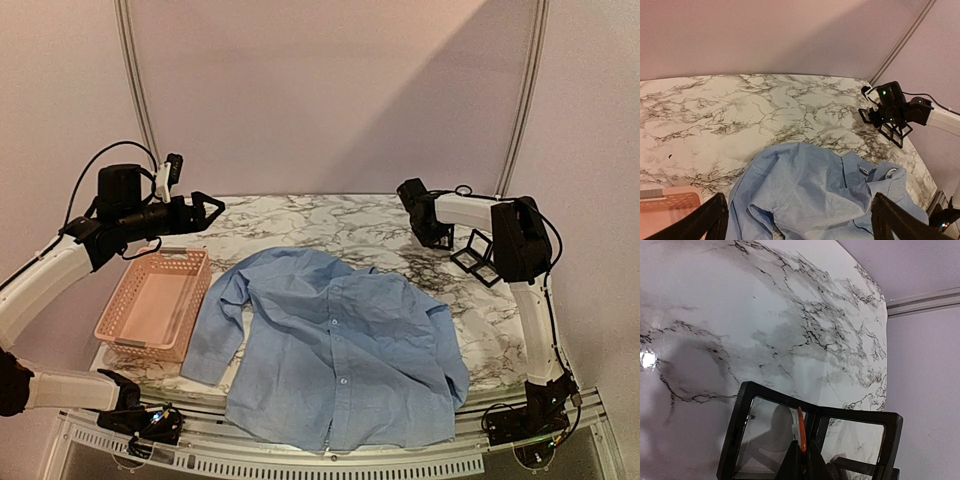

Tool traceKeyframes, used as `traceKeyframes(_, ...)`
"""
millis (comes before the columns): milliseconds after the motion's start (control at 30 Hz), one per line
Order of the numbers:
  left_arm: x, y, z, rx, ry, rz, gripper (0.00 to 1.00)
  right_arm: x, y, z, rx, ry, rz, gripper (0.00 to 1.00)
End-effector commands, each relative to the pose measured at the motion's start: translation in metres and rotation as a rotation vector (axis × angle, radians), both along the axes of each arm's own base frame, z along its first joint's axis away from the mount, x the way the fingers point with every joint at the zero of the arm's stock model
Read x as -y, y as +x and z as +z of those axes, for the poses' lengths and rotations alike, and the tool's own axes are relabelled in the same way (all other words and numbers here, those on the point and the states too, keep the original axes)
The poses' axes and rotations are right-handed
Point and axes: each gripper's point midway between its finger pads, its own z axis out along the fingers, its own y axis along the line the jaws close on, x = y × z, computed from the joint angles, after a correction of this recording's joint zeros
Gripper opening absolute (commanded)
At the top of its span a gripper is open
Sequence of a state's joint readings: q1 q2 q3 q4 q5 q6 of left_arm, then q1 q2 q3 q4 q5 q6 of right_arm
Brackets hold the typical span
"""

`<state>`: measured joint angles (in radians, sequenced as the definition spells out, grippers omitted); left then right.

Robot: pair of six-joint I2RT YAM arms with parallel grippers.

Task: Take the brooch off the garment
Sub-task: Place the brooch in the brooch box.

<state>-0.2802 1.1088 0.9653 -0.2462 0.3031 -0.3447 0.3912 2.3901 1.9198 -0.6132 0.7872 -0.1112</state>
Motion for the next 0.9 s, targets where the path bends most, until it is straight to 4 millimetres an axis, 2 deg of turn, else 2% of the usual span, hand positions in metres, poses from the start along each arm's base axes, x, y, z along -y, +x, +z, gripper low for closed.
traceKeyframes(0,-0.003,0.002,-0.009,-0.015,-0.004,0.007,0.99,0.005,0.003,-0.005,-0.007,-0.015,-0.015,0.08)
traceKeyframes(300,-0.003,0.002,-0.008,-0.014,-0.007,0.006,0.99,-0.012,0.0,0.003,-0.022,0.118,0.025,0.17)
traceKeyframes(600,-0.004,0.002,-0.009,-0.015,-0.005,0.011,0.99,-0.031,0.0,0.032,0.006,0.253,0.079,0.26)
traceKeyframes(667,-0.004,0.002,-0.009,-0.014,-0.006,0.011,0.99,-0.033,0.0,0.042,0.019,0.269,0.086,0.31)
traceKeyframes(867,-0.002,0.001,-0.01,-0.017,-0.018,-0.001,0.99,-0.046,-0.007,0.066,0.034,0.369,0.117,0.34)
